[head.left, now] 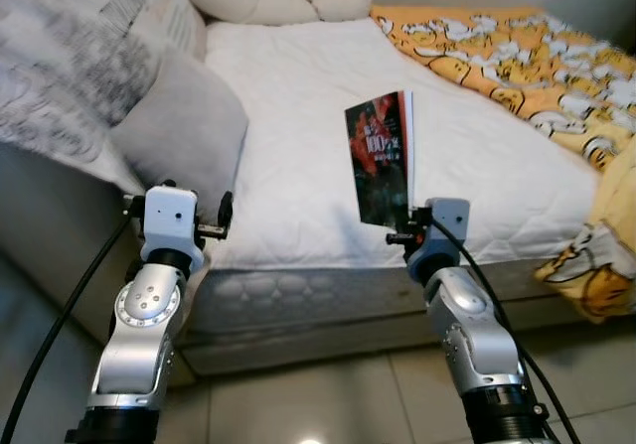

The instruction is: Clean up the room

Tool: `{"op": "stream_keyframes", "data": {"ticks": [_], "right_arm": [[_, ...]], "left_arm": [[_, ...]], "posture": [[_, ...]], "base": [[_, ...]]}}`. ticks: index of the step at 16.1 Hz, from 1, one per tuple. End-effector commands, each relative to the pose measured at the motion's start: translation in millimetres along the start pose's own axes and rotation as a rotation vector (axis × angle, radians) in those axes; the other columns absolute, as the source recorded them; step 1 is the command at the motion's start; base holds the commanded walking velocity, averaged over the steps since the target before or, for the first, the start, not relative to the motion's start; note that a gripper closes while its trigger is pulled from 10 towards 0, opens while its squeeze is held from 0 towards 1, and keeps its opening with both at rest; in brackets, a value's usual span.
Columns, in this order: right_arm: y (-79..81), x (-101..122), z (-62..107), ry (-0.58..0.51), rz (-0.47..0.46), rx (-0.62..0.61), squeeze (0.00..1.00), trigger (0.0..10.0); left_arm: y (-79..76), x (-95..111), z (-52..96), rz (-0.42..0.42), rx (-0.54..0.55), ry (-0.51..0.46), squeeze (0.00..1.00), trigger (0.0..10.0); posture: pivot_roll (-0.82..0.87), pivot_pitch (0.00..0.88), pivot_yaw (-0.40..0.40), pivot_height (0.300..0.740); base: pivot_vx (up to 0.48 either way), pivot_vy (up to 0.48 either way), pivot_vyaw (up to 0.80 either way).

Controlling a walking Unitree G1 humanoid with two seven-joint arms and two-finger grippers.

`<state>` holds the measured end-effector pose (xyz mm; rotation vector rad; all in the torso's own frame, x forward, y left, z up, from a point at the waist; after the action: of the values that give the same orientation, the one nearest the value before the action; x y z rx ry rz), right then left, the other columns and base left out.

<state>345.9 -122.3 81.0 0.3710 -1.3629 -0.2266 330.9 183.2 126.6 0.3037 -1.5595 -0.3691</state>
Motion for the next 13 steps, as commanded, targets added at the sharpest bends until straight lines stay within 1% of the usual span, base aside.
{"op": "stream_keyframes", "data": {"ticks": [1, 7, 8, 11, 13], "right_arm": [[-3.3, 12.4, -0.3, -0.046, -0.007, -0.006, 0.00, 10.0], [-1.0, 10.5, -0.7, -0.035, 0.004, 0.010, 0.00, 10.0], [5.1, 8.0, -1.4, -0.012, 0.013, 0.049, 0.00, 10.0], [9.0, 7.4, -1.4, -0.008, 0.028, 0.065, 0.00, 10.0], [4.2, 8.1, -2.3, -0.011, -0.012, 0.038, 0.00, 10.0]], "left_arm": [[-5.5, 7.6, -1.1, 0.003, -0.026, -0.029, 0.75, 10.0], [-5.5, 8.8, 0.1, 0.005, -0.028, -0.037, 0.75, 10.0], [-4.7, 8.7, -0.3, 0.004, -0.027, -0.036, 0.75, 10.0], [-4.9, 8.2, 0.2, 0.003, -0.028, -0.034, 0.75, 10.0], [-4.4, 7.7, 0.5, 0.005, -0.026, -0.031, 0.75, 10.0]], "posture": [[0.10, 0.000, -0.013, 0.740], [0.11, 0.000, -0.013, 0.740], [0.11, 0.000, -0.013, 0.740], [0.11, 0.000, -0.017, 0.740], [0.11, 0.000, -0.017, 0.740]], "base": [[0.375, 0.000, 0.00], [0.372, 0.000, 0.00], [0.375, 0.000, 0.00], [0.372, 0.000, 0.71], [0.371, 0.000, 0.00]]}}
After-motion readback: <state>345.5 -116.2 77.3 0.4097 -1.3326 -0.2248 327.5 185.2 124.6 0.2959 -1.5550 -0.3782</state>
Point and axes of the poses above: a point about 5 cm out from each wrist's last joint towards the gripper, its own z axis pointing back from the gripper into the wrist, its own x axis along the axis of the wrist's last joint, y = z × x, the point moved 5 cm from there along -z, pointing out of the wrist towards the gripper, and after that the axes turned 14 degrees about -z, right-handed, at the moved point
